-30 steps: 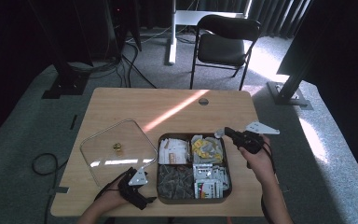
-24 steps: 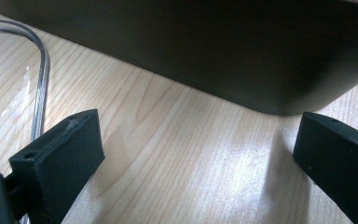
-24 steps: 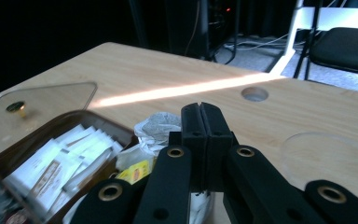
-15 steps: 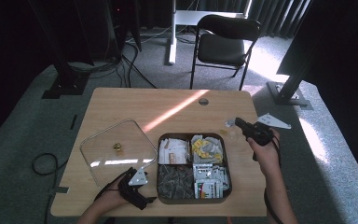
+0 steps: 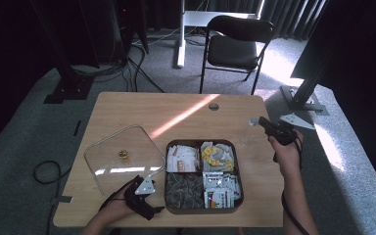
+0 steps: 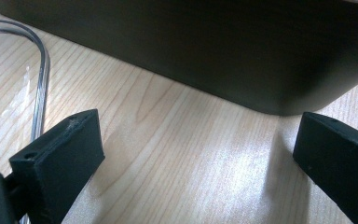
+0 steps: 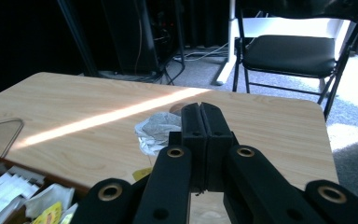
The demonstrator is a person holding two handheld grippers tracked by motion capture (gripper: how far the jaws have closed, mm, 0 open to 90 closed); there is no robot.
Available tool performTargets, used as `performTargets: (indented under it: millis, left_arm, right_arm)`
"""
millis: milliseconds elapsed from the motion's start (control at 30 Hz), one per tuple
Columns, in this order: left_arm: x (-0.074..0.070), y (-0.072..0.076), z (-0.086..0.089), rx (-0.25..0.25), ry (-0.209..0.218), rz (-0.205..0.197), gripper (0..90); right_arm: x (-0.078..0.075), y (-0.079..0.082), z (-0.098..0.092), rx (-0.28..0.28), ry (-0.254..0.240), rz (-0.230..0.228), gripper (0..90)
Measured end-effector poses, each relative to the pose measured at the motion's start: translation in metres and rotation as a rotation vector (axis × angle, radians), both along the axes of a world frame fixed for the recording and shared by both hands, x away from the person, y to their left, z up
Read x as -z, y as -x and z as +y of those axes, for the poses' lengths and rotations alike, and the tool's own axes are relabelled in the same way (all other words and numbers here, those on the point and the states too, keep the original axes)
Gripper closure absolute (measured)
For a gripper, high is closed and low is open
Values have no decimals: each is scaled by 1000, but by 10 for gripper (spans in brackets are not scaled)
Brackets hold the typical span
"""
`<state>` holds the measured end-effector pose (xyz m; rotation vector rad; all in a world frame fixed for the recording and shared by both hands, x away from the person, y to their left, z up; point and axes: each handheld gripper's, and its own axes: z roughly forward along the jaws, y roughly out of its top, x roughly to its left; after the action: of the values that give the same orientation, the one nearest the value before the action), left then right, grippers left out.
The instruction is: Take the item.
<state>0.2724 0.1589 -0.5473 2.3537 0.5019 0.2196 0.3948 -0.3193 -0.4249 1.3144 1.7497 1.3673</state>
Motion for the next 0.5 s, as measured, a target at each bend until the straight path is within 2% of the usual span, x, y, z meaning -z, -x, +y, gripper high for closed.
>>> performTargets:
  millis: [500]
  left_arm:
    - [0,0,0,0,0,0,15]
  right_arm:
    - [9,-20,-5,33,15,48,897]
